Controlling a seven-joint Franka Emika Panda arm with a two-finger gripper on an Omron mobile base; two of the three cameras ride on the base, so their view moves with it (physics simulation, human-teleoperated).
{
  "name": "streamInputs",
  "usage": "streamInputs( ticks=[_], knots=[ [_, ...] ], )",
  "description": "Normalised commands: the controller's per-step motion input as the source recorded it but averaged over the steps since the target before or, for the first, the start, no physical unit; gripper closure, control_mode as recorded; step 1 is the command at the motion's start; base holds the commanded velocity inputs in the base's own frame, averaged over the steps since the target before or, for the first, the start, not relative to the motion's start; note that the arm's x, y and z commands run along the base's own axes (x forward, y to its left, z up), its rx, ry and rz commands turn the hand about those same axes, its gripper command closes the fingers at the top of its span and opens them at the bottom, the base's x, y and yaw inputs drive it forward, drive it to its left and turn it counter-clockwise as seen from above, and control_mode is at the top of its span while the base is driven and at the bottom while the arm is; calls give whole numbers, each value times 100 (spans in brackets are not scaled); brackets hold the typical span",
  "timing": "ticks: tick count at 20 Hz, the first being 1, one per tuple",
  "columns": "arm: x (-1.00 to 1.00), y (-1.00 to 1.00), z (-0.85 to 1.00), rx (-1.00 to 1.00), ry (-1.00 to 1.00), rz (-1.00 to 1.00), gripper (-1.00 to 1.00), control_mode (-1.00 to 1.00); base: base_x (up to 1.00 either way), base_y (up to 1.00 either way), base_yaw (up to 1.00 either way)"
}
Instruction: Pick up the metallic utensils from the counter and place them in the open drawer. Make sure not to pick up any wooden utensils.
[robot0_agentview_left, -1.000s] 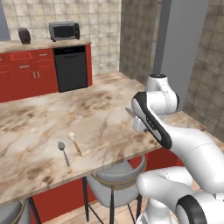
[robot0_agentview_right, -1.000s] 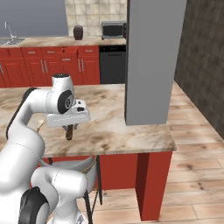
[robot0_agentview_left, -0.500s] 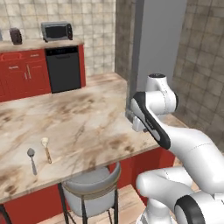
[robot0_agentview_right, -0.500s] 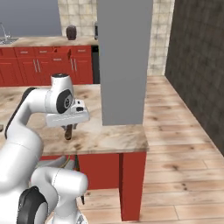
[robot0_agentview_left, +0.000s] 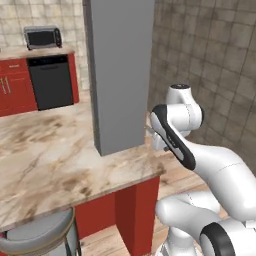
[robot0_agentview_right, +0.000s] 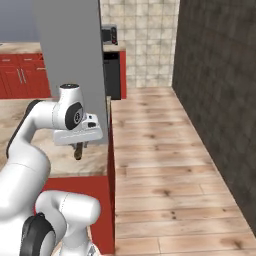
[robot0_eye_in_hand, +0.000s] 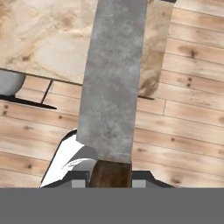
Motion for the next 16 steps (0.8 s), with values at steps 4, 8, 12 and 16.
streamInputs(
  ticks=[4, 8, 12, 16],
  knots=[
    [0, 0, 0, 0, 0, 0, 100, 100, 43, -100, 4],
    [0, 0, 0, 0, 0, 0, 100, 100, 50, -100, 11],
    [0, 0, 0, 0, 0, 0, 100, 100, 59, -100, 25],
    [0, 0, 0, 0, 0, 0, 100, 100, 76, -59, 37]
  ],
)
